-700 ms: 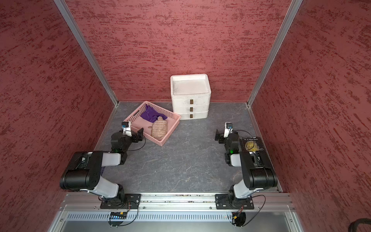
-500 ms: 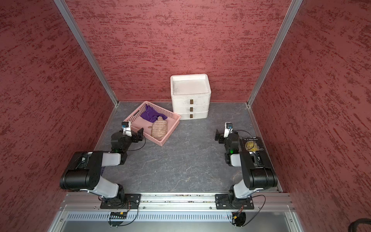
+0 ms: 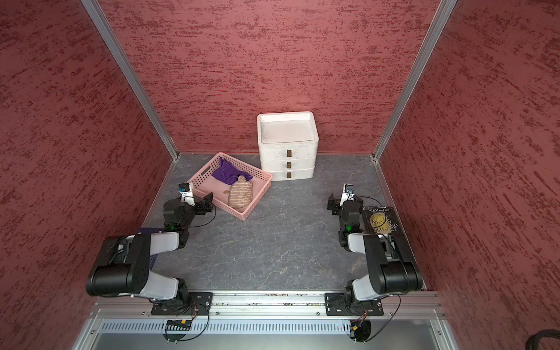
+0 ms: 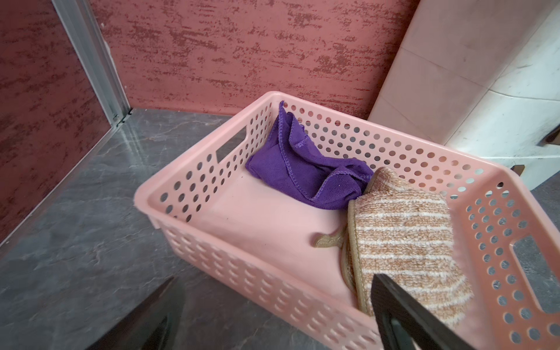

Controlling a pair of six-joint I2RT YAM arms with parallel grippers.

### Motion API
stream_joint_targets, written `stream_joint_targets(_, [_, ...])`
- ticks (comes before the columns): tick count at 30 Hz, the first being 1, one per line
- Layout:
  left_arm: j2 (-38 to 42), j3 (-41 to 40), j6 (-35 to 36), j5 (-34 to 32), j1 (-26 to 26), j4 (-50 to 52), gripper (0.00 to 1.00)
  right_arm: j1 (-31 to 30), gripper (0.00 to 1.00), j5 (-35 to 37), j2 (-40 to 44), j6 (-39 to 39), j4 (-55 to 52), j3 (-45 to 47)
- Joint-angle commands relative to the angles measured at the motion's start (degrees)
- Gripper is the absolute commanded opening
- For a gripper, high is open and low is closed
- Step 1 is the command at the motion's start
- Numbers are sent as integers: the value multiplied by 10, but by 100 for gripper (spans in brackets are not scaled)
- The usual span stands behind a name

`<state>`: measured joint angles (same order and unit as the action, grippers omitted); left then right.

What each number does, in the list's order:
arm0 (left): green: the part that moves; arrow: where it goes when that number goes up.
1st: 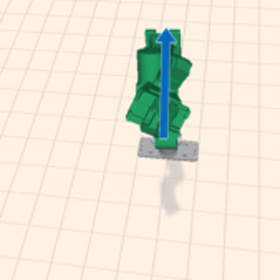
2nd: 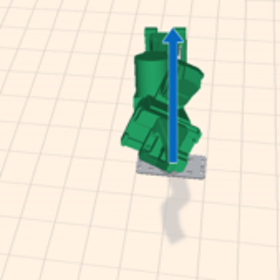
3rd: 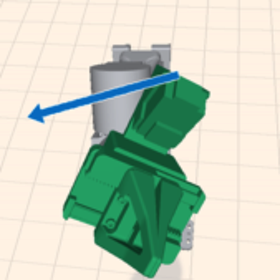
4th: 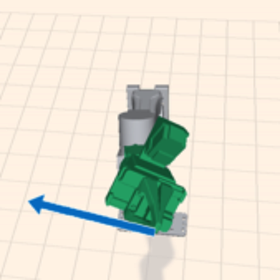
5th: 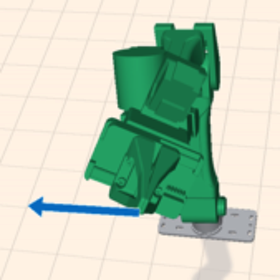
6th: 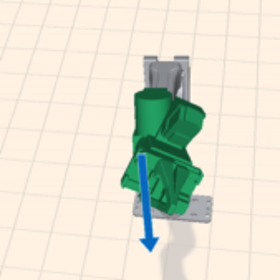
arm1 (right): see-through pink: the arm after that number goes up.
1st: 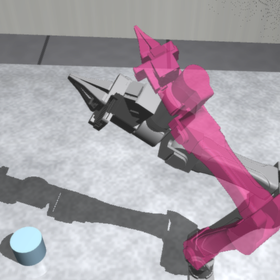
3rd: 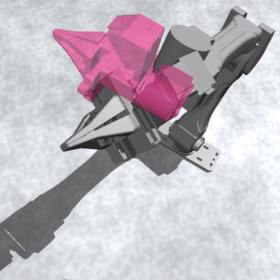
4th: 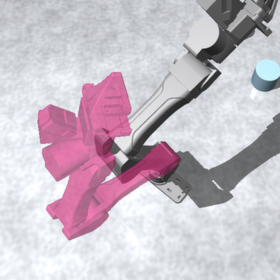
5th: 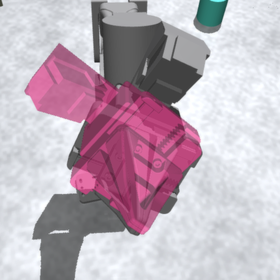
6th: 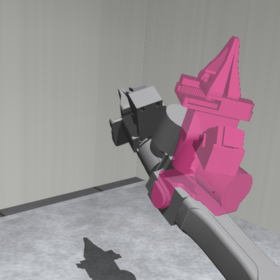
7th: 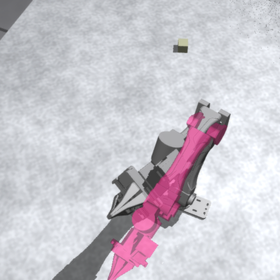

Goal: Fold the square dishcloth
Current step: Pick up the cleaning item from the bin.

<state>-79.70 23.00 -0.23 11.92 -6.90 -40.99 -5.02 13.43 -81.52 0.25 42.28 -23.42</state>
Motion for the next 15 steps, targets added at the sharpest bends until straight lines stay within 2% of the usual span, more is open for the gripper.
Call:
stream_joint_targets(1, [113,83,12,68,-24,229,100,-21,99,78,130,45,-184,-86])
stream_joint_targets(2, [138,124,33,85,-25,313,100,-22,99,30,165,63,-232,-108])
stream_joint_targets(3, [153,160,51,103,-26,389,100,-21,99,-56,199,86,-257,-124])
stream_joint_targets(4, [167,196,72,122,-28,451,100,-21,99,-108,221,129,-255,-131])
stream_joint_targets(6, [176,254,111,169,-27,557,100,-22,99,-153,258,252,-271,-147])
stream_joint_targets(7, [173,275,124,187,-26,596,100,-21,99,-176,276,283,-310,-153])
stream_joint_targets(9, [160,309,134,212,-16,651,100,-22,99,-229,277,292,-288,-138])
stream_joint_targets(11, [130,334,144,220,10,689,100,-30,99,-241,235,297,-371,-179])
stream_joint_targets(12, [109,345,156,212,32,709,100,-49,99,-225,206,288,-419,-205])
stream_joint_targets(15, [42,373,181,177,95,735,99,-118,98,-114,167,258,-480,-211])
